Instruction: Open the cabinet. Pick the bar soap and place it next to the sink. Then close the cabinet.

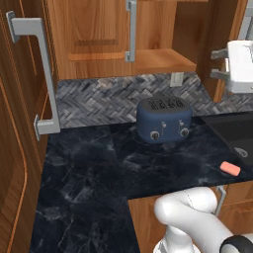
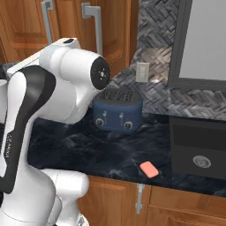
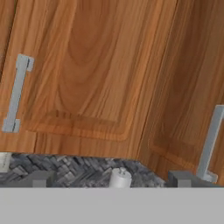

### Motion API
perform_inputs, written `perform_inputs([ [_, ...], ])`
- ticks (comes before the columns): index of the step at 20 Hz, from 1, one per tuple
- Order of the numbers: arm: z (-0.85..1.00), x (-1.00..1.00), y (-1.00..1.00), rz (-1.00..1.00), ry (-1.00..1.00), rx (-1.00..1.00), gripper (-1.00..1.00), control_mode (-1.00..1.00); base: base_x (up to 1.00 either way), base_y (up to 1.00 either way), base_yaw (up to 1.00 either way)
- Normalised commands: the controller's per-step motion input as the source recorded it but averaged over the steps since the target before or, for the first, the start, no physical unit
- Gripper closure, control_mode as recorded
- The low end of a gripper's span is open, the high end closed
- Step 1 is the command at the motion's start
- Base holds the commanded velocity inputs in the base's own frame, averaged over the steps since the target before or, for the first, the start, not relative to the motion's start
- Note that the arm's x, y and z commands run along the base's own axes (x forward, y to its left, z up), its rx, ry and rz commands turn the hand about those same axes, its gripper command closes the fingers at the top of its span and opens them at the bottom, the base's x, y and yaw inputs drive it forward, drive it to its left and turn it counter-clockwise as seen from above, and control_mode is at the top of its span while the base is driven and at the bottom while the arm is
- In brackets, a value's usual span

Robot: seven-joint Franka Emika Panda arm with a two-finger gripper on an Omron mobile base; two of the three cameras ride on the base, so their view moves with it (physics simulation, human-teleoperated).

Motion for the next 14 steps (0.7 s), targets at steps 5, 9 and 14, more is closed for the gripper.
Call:
perform_inputs([
  [5, 0.53, -0.72, -0.94, 0.09, -0.06, 0.00, -1.00, -1.00, 0.00, 0.00, 0.00],
  [9, 0.16, -0.02, -0.93, 0.02, 0.00, 0.01, -1.00, -1.00, 0.00, 0.00, 0.00],
  [14, -0.02, 0.53, -0.70, 0.00, 0.02, 0.00, -1.00, -1.00, 0.00, 0.00, 0.00],
])
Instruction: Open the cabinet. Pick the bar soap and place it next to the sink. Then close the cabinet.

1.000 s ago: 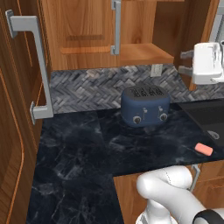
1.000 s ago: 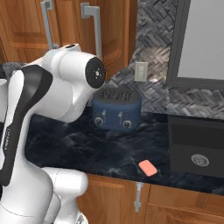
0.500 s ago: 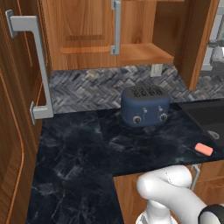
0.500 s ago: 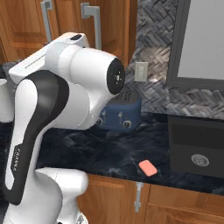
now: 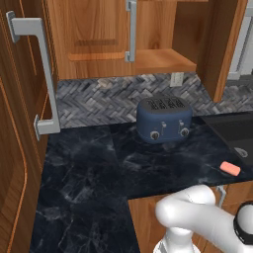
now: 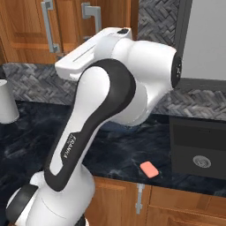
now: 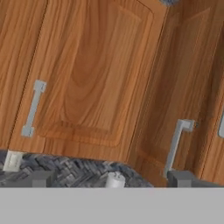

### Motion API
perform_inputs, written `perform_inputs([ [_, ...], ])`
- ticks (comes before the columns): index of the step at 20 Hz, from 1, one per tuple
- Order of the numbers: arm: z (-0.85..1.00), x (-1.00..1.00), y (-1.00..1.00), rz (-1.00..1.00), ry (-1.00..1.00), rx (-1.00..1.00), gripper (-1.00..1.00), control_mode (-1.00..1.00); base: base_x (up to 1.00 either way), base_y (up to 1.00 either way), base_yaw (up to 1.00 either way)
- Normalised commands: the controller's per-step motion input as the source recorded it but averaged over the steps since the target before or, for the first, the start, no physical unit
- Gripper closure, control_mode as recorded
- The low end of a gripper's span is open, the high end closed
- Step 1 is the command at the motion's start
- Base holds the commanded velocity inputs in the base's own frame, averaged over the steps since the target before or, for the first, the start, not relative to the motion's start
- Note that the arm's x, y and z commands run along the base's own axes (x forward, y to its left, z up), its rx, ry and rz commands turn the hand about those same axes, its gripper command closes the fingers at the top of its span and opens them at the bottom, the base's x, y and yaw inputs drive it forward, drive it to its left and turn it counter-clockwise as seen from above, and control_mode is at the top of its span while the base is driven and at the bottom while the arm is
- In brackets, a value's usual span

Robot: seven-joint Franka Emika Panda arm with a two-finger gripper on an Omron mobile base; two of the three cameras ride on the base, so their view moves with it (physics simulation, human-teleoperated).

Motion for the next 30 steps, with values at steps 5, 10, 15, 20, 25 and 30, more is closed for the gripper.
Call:
perform_inputs([
  [5, -0.23, 0.70, -0.37, 0.00, 0.04, 0.00, -1.00, -1.00, 0.00, 0.00, 0.00],
  [10, -0.58, 0.70, 0.14, 0.00, 0.02, 0.00, -1.00, -1.00, 0.00, 0.00, 0.00],
  [15, -0.66, 0.66, 0.66, 0.00, 0.02, -0.02, -1.00, -1.00, 0.00, 0.00, 0.00],
  [20, -0.43, 0.45, 0.96, 0.00, 0.00, -0.05, -1.00, -1.00, 0.00, 0.00, 0.00],
  [25, -0.26, 0.33, 1.00, 0.00, -0.02, -0.10, -1.00, -1.00, 0.00, 0.00, 0.00],
  [30, -0.06, 0.48, 1.00, -0.01, -0.01, -0.11, -1.00, -1.00, 0.00, 0.00, 0.00],
])
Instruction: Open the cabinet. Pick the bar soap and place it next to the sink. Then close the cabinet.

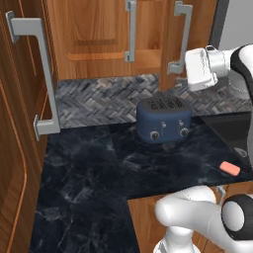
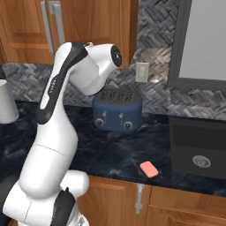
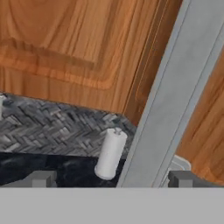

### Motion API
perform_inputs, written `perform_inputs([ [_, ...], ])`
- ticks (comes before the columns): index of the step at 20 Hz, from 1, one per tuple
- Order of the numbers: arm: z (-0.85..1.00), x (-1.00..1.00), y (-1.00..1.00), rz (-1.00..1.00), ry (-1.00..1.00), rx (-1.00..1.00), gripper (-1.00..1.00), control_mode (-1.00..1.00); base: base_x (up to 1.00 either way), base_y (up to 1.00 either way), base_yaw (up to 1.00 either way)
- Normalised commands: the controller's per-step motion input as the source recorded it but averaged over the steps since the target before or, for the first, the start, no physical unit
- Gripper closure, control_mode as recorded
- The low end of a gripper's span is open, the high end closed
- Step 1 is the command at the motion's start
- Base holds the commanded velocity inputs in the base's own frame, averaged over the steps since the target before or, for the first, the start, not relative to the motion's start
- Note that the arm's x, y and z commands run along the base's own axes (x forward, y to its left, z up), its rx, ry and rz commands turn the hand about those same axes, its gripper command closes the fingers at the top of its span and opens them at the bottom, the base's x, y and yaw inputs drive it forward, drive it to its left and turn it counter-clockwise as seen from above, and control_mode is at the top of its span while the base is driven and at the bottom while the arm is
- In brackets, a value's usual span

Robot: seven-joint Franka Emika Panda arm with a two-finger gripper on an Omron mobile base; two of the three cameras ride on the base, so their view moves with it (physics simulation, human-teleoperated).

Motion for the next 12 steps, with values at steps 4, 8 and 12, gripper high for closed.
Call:
perform_inputs([
  [4, 0.00, 0.64, 0.99, -0.10, 0.00, -0.09, -1.00, -1.00, 0.00, 0.00, 0.00],
  [8, 0.00, 0.78, 0.87, -0.14, 0.00, -0.09, -1.00, -1.00, 0.00, 0.00, 0.00],
  [12, 0.00, 0.98, 0.66, -0.18, 0.00, -0.07, -1.00, -1.00, 0.00, 0.00, 0.00],
])
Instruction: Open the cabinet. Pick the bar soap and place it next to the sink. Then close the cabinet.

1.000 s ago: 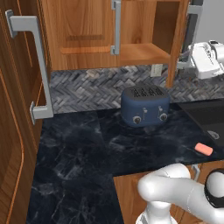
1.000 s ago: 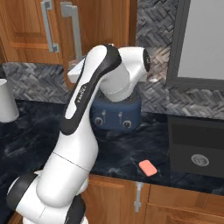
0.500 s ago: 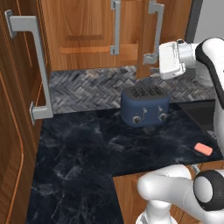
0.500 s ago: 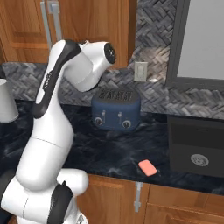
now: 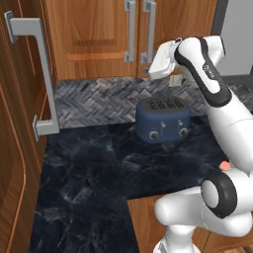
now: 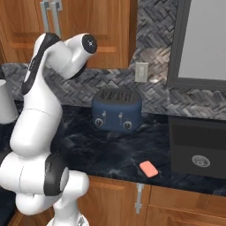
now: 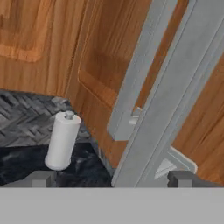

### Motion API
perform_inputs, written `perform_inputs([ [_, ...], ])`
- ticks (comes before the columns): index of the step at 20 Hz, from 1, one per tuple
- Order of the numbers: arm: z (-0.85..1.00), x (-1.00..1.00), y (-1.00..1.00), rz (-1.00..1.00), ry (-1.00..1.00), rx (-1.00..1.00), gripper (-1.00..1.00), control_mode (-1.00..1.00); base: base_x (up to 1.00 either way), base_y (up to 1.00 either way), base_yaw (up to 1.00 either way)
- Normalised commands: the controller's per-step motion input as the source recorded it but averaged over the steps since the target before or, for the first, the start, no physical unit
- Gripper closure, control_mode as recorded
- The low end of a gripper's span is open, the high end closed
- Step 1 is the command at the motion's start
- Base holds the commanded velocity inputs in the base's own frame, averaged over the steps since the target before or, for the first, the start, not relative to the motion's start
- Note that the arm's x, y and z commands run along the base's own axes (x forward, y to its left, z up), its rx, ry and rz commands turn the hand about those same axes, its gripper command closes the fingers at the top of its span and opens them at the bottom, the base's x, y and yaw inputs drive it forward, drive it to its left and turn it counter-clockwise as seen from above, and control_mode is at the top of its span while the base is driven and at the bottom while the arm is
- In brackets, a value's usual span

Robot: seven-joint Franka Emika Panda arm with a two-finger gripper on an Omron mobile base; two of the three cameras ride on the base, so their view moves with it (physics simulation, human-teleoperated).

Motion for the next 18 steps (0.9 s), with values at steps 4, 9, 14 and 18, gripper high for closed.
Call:
perform_inputs([
  [4, 0.00, 1.00, 0.47, -0.18, 0.01, -0.04, -1.00, -1.00, 0.00, 0.00, 0.00],
  [9, 0.00, 0.91, 0.15, -0.17, 0.06, -0.02, -1.00, -1.00, 0.00, 0.00, 0.00],
  [14, 0.00, 0.45, 0.02, -0.16, 0.07, -0.01, -1.00, -1.00, 0.00, 0.00, 0.00],
  [18, 0.00, -0.13, -0.10, -0.10, 0.01, 0.00, -1.00, -1.00, 0.00, 0.00, 0.00],
])
